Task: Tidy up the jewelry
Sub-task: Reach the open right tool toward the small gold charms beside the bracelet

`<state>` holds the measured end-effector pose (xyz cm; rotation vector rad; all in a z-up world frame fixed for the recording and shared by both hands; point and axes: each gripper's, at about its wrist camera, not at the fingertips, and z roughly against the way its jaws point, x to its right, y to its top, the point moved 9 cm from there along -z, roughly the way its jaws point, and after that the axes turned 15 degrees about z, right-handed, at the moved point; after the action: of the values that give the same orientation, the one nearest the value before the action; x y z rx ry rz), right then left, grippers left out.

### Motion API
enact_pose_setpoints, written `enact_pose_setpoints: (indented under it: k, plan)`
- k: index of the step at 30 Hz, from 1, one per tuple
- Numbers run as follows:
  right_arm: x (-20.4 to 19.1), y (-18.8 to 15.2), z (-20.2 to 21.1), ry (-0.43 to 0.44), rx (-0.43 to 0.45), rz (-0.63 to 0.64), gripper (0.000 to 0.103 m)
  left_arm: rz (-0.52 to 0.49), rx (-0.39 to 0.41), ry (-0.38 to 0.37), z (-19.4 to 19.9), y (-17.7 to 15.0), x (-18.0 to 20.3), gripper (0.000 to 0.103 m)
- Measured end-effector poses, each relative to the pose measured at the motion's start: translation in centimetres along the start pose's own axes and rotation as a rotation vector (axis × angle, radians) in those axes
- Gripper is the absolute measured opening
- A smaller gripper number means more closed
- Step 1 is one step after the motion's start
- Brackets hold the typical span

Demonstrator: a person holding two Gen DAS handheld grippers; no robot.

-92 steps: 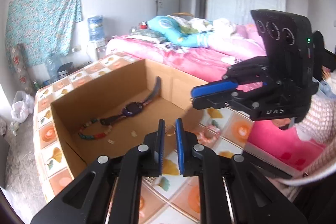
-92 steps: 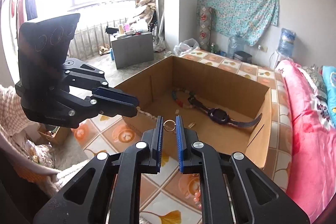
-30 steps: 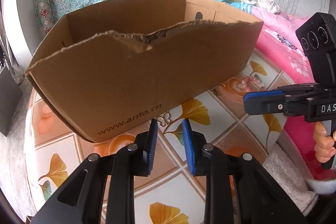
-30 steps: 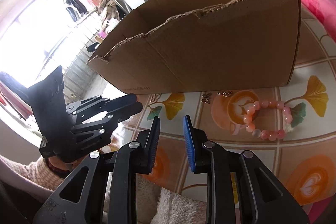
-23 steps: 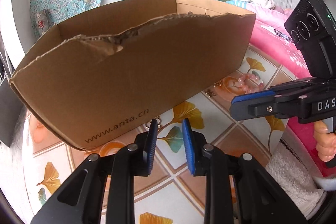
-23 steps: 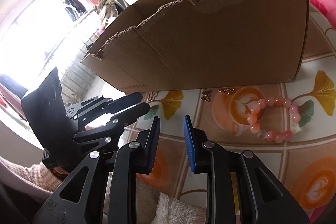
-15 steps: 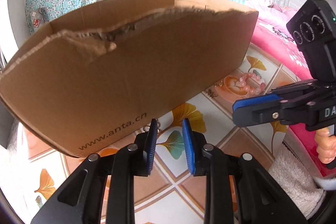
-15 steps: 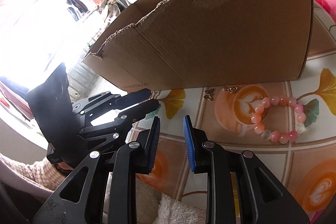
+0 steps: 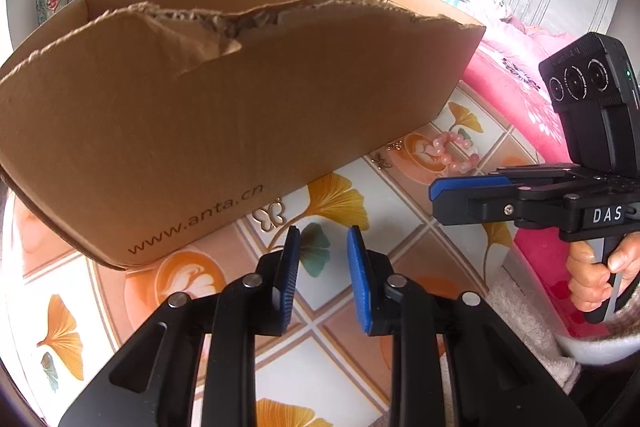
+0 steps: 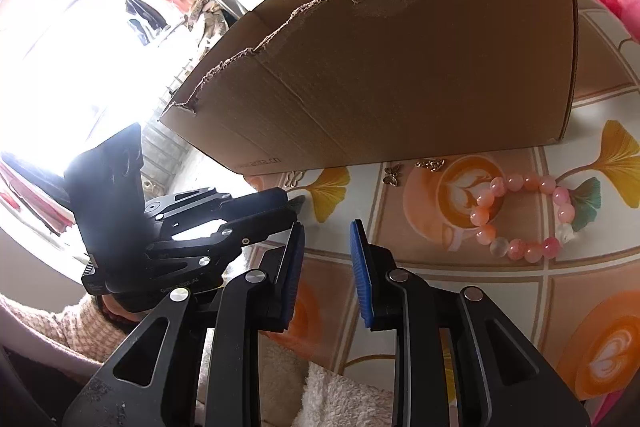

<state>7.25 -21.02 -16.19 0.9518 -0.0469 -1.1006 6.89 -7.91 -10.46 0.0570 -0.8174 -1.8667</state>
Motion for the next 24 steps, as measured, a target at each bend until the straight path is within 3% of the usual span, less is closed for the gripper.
enact_pose_setpoints:
  k: [5,12,15,24]
  plan:
    - [-0.1,-0.1,0.0,0.004,-0.006,0.002,0.025,-0.108,0.095,0.028,0.6,0.9,1.0,0.023]
    - [0.0,0.0,-0.4,0.012,-0.009,-0.008,0.025,-0.165,0.077,0.085,-1.4,1.3,0.6,0.023]
    - [0.3,0.0,-0.3,0.001,-0.006,-0.008,0.026,-0.147,0.058,0.082,-1.4,1.3,0.4,0.023]
    - [0.3,-0.2,-0.1,0.009,0.0,-0.009,0.026,0.001,-0.027,-0.038,-0.6,0.9,-0.5,0.023]
